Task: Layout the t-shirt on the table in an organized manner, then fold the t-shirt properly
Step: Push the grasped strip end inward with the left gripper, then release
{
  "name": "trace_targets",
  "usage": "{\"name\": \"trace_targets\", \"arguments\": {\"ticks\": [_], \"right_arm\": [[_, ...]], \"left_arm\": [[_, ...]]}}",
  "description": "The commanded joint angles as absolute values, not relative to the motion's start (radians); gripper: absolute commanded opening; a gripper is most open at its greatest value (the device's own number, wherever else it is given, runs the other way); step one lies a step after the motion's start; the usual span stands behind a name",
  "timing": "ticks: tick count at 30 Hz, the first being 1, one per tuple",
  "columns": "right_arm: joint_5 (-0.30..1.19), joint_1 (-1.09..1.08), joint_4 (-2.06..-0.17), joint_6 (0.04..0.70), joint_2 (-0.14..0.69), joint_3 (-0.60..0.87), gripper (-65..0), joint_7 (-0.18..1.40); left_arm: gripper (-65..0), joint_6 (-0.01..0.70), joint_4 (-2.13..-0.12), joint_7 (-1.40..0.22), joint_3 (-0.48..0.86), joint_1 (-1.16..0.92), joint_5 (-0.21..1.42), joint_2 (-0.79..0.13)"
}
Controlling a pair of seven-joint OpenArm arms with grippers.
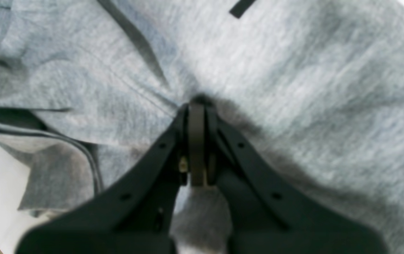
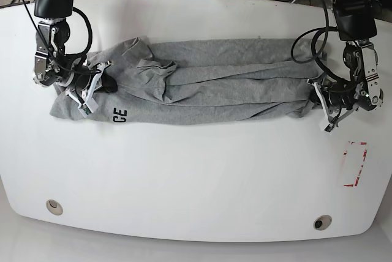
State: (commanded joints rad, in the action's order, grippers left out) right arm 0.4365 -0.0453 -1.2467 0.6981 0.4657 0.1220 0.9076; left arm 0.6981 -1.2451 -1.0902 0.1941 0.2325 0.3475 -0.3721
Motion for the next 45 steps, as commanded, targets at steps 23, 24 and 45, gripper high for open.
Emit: {"name": "trace_targets", "arguments": {"ticks": [23,24,45], "right_arm": [[0.437,-0.047,-1.247,0.698,0.466,0.124,-64.2,0.908],[0.437,-0.047,-1.247,0.698,0.466,0.124,-64.2,0.908],[0.437,-0.045,-1.247,0.698,0.466,0.124,-64.2,0.911]], "left_arm": [[-64.7,0.698,-1.788,-1.164,0.200,-0.070,0.348,-0.392],[-64.7,0.698,-1.796,-1.164,0.203,-0.079,0.348,-0.392],[-64.4,0.698,-1.825,-1.184,0.295,-0.166,0.346,-0.437]]}}
